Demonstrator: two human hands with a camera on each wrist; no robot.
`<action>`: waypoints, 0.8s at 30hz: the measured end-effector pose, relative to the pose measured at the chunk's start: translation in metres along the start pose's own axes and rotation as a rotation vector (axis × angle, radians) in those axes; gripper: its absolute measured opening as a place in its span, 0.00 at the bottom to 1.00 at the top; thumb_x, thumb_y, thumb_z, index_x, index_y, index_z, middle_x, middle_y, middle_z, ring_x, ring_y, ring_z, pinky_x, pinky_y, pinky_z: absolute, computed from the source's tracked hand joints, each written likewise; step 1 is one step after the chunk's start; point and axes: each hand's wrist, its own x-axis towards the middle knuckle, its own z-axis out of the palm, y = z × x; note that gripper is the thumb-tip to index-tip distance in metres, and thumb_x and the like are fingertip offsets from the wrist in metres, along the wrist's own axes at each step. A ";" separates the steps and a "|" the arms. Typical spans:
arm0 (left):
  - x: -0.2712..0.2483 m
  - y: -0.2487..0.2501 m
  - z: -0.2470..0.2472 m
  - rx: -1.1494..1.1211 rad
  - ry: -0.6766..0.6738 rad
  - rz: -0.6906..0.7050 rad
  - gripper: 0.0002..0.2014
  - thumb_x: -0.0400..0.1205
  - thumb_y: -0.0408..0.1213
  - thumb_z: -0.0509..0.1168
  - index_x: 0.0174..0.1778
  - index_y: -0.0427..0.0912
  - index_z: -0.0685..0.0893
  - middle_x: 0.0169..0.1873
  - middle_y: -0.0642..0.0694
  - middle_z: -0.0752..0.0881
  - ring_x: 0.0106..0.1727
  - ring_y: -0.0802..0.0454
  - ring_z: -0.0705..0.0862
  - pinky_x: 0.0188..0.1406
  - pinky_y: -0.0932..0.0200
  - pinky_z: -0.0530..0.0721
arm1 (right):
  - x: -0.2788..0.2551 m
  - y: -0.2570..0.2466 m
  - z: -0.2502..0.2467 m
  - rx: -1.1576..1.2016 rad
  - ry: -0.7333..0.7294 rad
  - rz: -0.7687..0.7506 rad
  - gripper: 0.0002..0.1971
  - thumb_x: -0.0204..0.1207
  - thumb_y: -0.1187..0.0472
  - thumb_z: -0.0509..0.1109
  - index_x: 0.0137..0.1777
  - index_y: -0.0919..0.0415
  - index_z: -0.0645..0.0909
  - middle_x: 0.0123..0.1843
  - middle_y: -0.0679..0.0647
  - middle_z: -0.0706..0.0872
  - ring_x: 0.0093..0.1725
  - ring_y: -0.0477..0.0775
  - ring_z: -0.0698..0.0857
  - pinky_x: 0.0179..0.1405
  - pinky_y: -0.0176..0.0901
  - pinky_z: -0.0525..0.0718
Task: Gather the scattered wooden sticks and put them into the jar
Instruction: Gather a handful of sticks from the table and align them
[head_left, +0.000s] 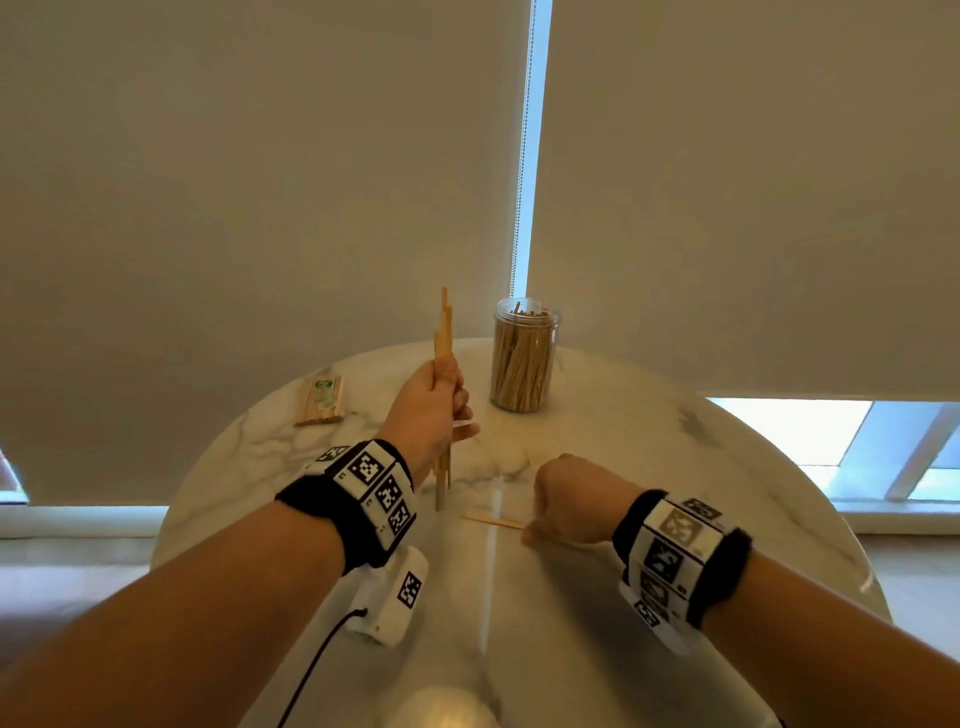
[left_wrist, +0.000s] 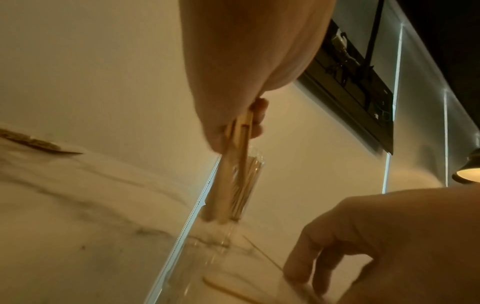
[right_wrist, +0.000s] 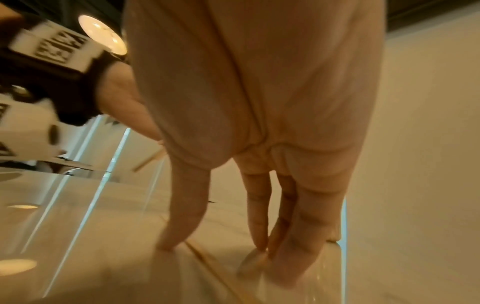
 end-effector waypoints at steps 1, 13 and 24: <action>0.001 0.000 0.000 -0.077 0.004 -0.006 0.15 0.93 0.46 0.51 0.45 0.44 0.74 0.27 0.51 0.74 0.25 0.58 0.72 0.27 0.60 0.79 | -0.003 -0.003 0.001 0.020 0.023 -0.014 0.22 0.73 0.46 0.80 0.59 0.61 0.84 0.57 0.55 0.85 0.55 0.57 0.84 0.53 0.49 0.85; 0.005 0.000 0.004 -0.282 0.028 -0.099 0.14 0.92 0.47 0.53 0.43 0.45 0.69 0.25 0.53 0.67 0.24 0.58 0.62 0.23 0.62 0.63 | -0.014 -0.006 -0.003 -0.079 -0.070 0.006 0.13 0.82 0.59 0.68 0.60 0.67 0.83 0.54 0.61 0.86 0.46 0.57 0.81 0.41 0.42 0.76; 0.021 -0.001 0.024 -0.204 -0.047 -0.078 0.15 0.93 0.44 0.51 0.47 0.40 0.77 0.42 0.42 0.88 0.38 0.52 0.85 0.36 0.59 0.86 | 0.015 0.020 -0.046 0.873 0.254 -0.015 0.06 0.76 0.66 0.74 0.49 0.69 0.87 0.39 0.58 0.92 0.37 0.52 0.90 0.45 0.46 0.92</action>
